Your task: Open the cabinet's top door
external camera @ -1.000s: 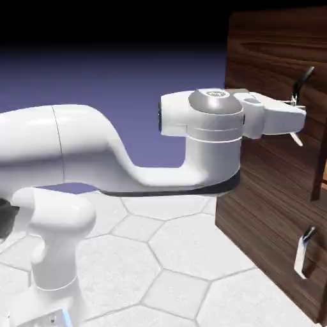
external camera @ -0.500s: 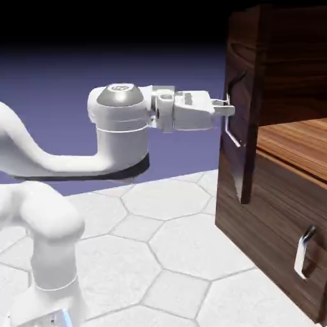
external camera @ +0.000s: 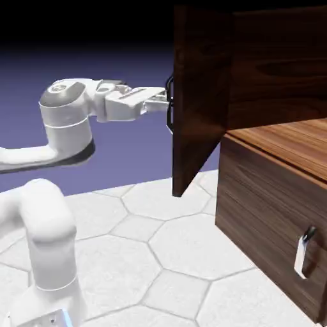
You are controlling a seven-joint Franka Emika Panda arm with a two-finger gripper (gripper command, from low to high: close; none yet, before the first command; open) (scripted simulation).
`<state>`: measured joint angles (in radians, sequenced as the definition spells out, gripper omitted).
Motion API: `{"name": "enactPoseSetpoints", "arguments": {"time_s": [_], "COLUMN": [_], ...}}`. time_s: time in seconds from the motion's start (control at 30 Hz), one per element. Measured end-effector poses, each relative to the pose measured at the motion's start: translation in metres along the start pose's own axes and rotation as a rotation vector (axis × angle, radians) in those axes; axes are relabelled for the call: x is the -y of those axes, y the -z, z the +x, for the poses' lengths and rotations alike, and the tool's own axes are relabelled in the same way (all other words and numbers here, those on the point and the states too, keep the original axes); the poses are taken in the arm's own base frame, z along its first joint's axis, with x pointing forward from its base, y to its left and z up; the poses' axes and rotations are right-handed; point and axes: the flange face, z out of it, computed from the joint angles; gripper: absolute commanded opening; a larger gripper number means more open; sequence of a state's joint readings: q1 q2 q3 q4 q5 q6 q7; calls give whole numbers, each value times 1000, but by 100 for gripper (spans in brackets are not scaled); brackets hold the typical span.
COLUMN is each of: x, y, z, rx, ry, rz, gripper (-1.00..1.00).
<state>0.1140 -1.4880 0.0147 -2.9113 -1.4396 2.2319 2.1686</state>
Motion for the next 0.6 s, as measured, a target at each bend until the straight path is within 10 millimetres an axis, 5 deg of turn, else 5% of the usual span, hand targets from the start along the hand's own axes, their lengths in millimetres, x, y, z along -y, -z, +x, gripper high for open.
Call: {"name": "enactPoseSetpoints", "arguments": {"time_s": [0.6], "x": [48], "y": [137], "z": [-49], "rx": [-223], "ry": [0], "rz": [-223], "gripper": [-100]}}
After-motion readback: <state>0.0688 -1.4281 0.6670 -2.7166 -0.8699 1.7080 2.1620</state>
